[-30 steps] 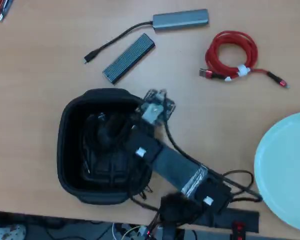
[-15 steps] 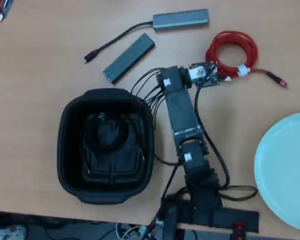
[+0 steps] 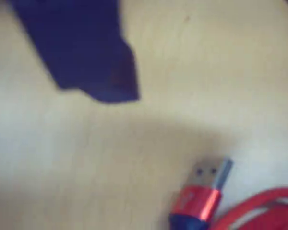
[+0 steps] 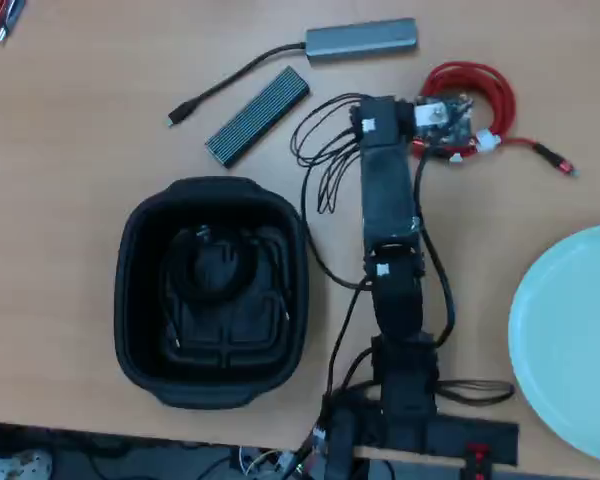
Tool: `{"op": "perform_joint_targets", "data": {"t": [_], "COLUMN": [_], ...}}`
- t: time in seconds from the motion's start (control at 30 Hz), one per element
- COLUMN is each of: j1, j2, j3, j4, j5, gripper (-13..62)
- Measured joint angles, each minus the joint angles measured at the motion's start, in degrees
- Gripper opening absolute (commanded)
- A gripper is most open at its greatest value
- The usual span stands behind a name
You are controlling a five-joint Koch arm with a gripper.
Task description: Put a black charging cable in a black bowl and put a red charging cable in a green bowl
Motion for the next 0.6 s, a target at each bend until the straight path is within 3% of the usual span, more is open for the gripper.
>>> {"op": "perform_joint_targets", "data": {"t": [0.6], "j1": [18.4], "j2": [-7.0], "j3": [-0.2], "j4": [-0.3], "j5": [0.0], "gripper": [41.3]}}
